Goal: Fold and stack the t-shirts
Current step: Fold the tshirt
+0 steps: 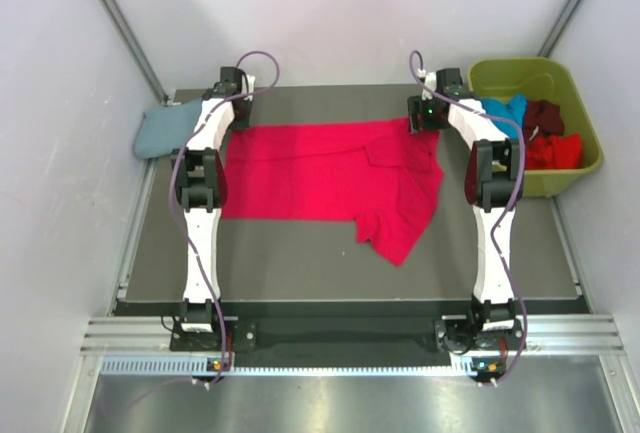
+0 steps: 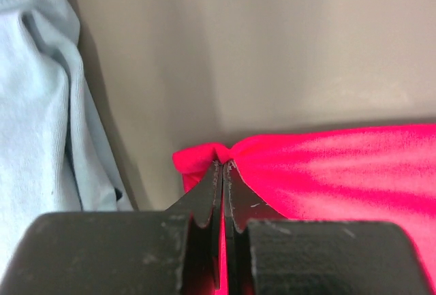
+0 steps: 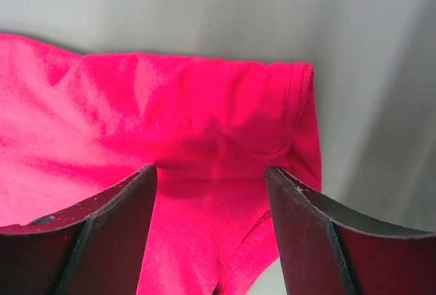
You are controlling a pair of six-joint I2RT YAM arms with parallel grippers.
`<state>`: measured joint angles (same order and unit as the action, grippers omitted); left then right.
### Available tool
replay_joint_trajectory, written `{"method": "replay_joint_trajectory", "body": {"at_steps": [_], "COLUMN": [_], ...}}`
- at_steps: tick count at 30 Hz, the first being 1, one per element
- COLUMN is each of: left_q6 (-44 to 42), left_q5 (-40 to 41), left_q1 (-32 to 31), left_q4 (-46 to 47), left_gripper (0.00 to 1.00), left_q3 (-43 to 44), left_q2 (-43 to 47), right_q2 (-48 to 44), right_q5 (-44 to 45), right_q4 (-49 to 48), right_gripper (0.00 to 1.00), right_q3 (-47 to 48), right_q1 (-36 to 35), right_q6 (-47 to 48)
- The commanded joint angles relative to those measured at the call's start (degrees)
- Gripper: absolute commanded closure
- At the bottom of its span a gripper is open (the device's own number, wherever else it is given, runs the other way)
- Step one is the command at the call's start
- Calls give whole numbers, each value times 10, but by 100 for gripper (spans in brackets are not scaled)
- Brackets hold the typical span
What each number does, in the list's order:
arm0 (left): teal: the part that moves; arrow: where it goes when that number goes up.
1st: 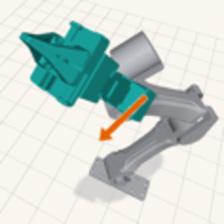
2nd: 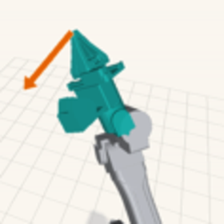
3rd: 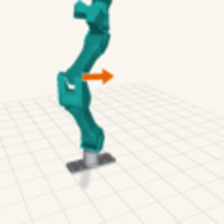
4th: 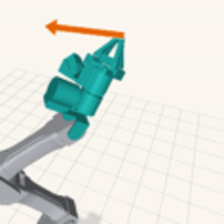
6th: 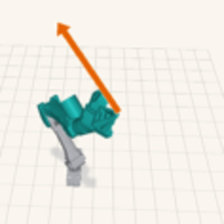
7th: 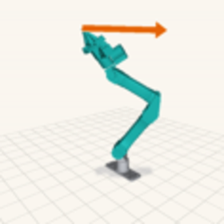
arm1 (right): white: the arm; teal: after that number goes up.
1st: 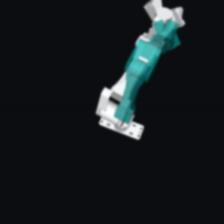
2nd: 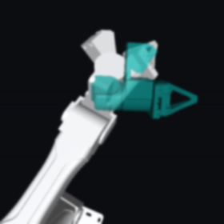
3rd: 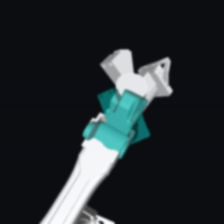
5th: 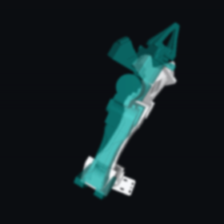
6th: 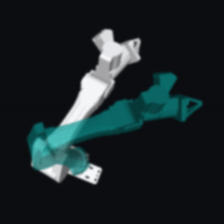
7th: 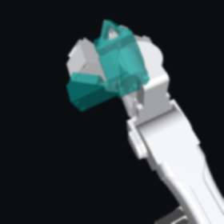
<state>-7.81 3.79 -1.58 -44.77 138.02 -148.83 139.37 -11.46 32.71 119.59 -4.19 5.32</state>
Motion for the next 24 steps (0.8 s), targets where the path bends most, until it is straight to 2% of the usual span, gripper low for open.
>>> {"method": "replay_joint_trajectory", "body": {"at_steps": [1, 18, 20, 21, 22, 24], "left_q6": [-4, -8, -7, -5, -1, 13], "left_q5": [29, 60, 60, 53, 50, 53], "left_q1": [-9, -11, -13, -13, -12, -10], "left_q4": [34, 58, 52, 48, 41, 42], "left_gripper": [100, 100, 91, 78, 59, 43], "left_q3": [16, 49, 54, 52, 52, 34], "left_q2": [-34, -64, -55, -47, -36, 10], "right_q2": [27, 51, 47, 42, 34, 0], "right_q5": [32, 35, 35, 32, 31, 23], "right_q4": [-2, -11, -11, -11, -10, -11], "right_gripper": [33, 32, 32, 32, 32, 30], "right_q3": [26, 65, 70, 72, 72, 67], "right_q1": [11, 8, 8, 8, 8, 8], "right_q6": [10, 15, 22, 25, 25, 28]}}
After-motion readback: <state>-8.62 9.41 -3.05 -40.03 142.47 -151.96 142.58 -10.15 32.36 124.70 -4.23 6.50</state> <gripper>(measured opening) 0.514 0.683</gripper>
